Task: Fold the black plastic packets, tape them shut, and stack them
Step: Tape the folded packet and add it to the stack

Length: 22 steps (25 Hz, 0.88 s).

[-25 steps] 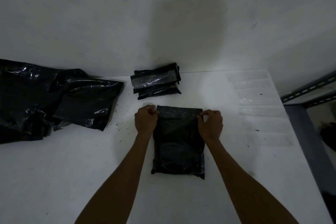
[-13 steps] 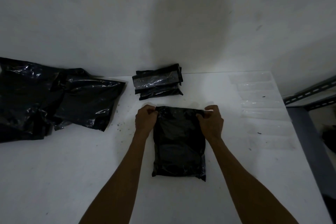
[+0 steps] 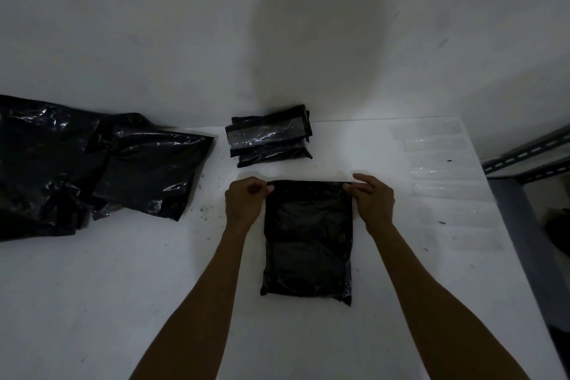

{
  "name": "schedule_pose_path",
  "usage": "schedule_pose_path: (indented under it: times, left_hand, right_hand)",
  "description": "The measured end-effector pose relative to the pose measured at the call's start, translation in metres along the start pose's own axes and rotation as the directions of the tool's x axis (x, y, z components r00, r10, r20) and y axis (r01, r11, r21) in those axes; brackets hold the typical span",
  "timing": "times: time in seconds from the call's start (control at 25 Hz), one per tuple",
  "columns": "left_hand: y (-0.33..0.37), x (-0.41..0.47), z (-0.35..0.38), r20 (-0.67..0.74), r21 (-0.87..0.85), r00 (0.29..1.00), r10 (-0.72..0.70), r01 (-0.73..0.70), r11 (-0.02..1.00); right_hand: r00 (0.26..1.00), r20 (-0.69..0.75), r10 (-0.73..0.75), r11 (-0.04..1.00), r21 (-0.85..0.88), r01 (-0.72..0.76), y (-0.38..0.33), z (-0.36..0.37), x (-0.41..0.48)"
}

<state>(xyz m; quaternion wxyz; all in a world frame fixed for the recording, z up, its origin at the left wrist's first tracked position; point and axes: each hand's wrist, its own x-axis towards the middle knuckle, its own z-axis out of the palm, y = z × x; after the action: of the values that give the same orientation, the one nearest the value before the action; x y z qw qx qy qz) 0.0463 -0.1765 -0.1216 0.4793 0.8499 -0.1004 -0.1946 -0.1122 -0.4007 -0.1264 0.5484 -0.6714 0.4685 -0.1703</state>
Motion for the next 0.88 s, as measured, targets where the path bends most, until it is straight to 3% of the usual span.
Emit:
schedule_pose_path:
  times: [0.2, 0.32, 0.36, 0.44, 0.52, 0.56, 0.64, 0.76, 0.88]
  left_hand:
    - [0.002, 0.003, 0.004, -0.057, 0.059, 0.996, -0.067, 0.07, 0.996]
    - [0.011, -0.005, 0.013, -0.075, 0.145, 0.997, 0.014, -0.003, 0.989]
    - [0.011, -0.011, 0.016, -0.047, 0.198, 0.995, 0.093, -0.082, 0.977]
    - [0.007, -0.025, 0.017, 0.073, 0.318, 0.96, 0.27, -0.279, 0.906]
    - [-0.007, -0.038, 0.015, 0.171, 0.444, 0.931, 0.324, -0.366, 0.818]
    - [-0.013, -0.044, 0.013, 0.17, 0.483, 0.937, 0.304, -0.348, 0.803]
    - [-0.016, -0.056, 0.007, 0.072, 0.461, 0.97, 0.23, -0.237, 0.855]
    - [-0.003, -0.074, -0.003, -0.136, 0.424, 0.987, 0.08, -0.016, 0.906]
    - [0.002, -0.086, -0.008, -0.108, 0.391, 0.963, -0.245, 0.268, 0.88]
  right_hand:
    - [0.998, -0.036, -0.048, 0.995, -0.09, 0.044, -0.005, 0.002, -0.001]
    - [0.96, -0.119, -0.255, 0.926, -0.314, 0.207, -0.006, 0.006, -0.014]
    - [0.926, -0.072, -0.371, 0.869, -0.379, 0.319, -0.004, 0.009, -0.023]
    - [0.843, 0.174, -0.509, 0.716, -0.458, 0.527, 0.007, 0.011, -0.043]
    - [0.78, 0.378, -0.499, 0.573, -0.532, 0.624, 0.023, 0.005, -0.058]
    - [0.784, 0.393, -0.481, 0.539, -0.572, 0.618, 0.03, 0.0, -0.06]
    - [0.854, 0.288, -0.434, 0.59, -0.626, 0.51, 0.037, -0.01, -0.063]
    - [0.975, -0.018, -0.221, 0.819, -0.547, 0.176, 0.024, -0.02, -0.077]
    - [0.991, -0.09, 0.102, 0.864, -0.485, -0.133, 0.01, -0.022, -0.091]
